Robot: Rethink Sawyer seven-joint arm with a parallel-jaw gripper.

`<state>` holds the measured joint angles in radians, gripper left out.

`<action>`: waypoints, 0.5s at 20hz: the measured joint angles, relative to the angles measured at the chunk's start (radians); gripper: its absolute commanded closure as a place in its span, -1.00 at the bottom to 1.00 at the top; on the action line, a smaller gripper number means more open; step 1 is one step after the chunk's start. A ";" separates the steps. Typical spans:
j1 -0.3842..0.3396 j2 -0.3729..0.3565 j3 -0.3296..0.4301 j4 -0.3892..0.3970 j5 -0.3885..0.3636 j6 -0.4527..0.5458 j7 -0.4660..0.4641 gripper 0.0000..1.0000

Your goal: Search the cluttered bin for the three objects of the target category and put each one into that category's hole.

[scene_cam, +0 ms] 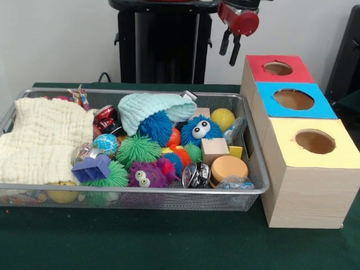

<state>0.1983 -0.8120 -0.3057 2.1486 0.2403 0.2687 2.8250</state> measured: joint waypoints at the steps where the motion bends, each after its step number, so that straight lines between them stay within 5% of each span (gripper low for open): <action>1: -0.006 -0.006 0.001 -0.001 -0.010 0.014 0.000 -1.00; 10: -0.094 0.000 0.007 -0.019 -0.096 0.025 0.000 -1.00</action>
<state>0.1040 -0.8121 -0.2990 2.1293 0.1443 0.2940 2.8250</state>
